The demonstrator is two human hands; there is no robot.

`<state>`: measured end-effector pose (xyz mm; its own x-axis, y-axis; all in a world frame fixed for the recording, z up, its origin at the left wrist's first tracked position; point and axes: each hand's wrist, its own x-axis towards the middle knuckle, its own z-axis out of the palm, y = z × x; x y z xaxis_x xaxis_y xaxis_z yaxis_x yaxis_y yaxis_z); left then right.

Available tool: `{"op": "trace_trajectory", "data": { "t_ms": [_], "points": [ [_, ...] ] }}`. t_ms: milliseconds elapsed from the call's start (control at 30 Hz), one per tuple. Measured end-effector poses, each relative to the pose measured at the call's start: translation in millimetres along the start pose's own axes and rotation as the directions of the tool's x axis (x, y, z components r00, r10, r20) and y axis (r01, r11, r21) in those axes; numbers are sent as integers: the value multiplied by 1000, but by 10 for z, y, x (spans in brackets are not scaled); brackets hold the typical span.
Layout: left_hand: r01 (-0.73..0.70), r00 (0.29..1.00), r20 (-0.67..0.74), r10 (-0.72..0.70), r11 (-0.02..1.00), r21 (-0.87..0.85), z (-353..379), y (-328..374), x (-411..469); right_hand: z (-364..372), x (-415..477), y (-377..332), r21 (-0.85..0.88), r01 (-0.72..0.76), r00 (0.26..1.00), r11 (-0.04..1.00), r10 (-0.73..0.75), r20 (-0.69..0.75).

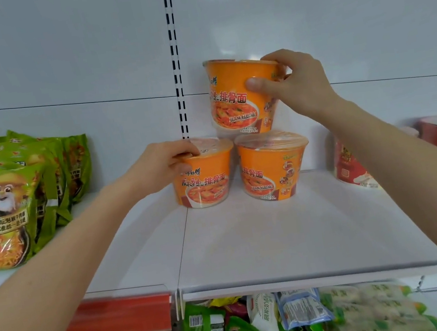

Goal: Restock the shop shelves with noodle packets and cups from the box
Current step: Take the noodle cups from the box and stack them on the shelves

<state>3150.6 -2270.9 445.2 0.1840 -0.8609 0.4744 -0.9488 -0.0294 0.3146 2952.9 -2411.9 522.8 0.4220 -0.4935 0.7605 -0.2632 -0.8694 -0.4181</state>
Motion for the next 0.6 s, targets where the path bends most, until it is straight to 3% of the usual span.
{"op": "trace_trajectory", "data": {
  "t_ms": [200, 400, 500, 600],
  "points": [
    [-30, 1000, -3, 30, 1000, 1, -34, -83, 4, 37, -17, 5, -6, 2, 1000, 1000, -2, -6],
    [37, 999, 0, -37, 999, -20, 13, -5, -32, 55, -12, -61, -9, 4, 1000, 1000, -4, -3],
    [161, 974, -116, -193, 958, -238, -36, 204, -13, 28, -40, -165, 18, 20, 1000, 1000, -20, 2],
    [132, 939, -196, -284, 820, -557, -123, 471, 93, 2, -82, -279, 69, 45, 998, 997, -47, 38]
  ]
}}
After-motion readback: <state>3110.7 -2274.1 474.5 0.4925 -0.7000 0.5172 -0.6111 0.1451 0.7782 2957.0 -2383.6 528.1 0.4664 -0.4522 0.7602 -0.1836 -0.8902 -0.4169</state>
